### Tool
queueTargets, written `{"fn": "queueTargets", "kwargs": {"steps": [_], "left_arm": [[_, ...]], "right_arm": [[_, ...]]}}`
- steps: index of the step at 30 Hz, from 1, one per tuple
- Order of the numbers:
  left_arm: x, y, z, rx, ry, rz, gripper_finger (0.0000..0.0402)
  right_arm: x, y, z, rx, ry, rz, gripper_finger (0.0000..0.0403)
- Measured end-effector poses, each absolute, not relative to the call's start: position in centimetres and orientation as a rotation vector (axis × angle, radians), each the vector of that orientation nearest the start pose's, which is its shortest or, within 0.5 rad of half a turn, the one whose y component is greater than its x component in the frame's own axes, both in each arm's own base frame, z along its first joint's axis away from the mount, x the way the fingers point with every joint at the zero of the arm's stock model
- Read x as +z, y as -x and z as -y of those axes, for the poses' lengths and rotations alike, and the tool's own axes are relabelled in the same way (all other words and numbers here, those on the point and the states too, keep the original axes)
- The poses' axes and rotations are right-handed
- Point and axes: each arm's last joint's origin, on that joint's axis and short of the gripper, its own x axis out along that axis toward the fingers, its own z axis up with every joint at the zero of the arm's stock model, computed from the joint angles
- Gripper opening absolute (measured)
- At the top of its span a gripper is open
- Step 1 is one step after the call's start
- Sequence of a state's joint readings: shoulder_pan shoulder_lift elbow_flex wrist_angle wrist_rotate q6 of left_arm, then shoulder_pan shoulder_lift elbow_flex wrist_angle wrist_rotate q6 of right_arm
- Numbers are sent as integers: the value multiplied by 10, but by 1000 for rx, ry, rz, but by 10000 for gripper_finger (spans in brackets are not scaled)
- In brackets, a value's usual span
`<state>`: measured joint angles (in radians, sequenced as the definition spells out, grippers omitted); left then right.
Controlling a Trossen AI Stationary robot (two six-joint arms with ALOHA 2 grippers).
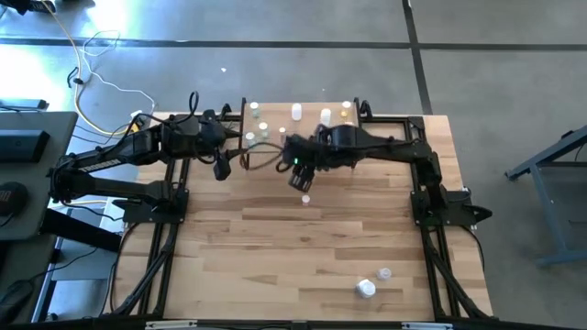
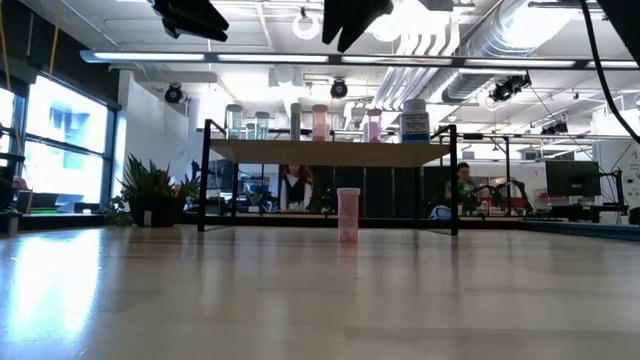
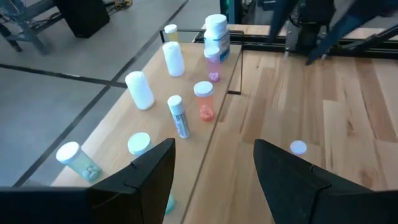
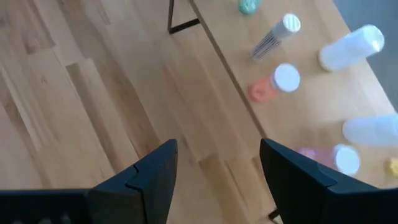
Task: Pick and place medicine bottles onto shelf by color
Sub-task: Put the orange pill bottle on the shelf
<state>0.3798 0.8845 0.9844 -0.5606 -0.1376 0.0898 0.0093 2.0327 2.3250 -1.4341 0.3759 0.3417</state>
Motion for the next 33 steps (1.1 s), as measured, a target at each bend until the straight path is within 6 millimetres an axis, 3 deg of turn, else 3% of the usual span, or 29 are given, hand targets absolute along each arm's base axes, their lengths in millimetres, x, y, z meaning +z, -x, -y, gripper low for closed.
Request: {"fn": "queueTargets", "kwargs": {"steps": [12, 16, 24, 33], "left_arm": [[348, -165, -65, 347, 9, -473, 209], [348, -166, -65, 333, 13, -476, 209], [340, -180, -63, 294, 13, -521, 209], [321, -212, -55, 207, 3, -602, 209]], "right_arm": [[367, -375, -62, -663, -73, -1077, 220], [350, -372, -76, -673, -57, -1125, 220], [332, -348, -80, -756, -105, -1161, 220], [336, -303, -70, -763, -186, -1087, 220]]}}
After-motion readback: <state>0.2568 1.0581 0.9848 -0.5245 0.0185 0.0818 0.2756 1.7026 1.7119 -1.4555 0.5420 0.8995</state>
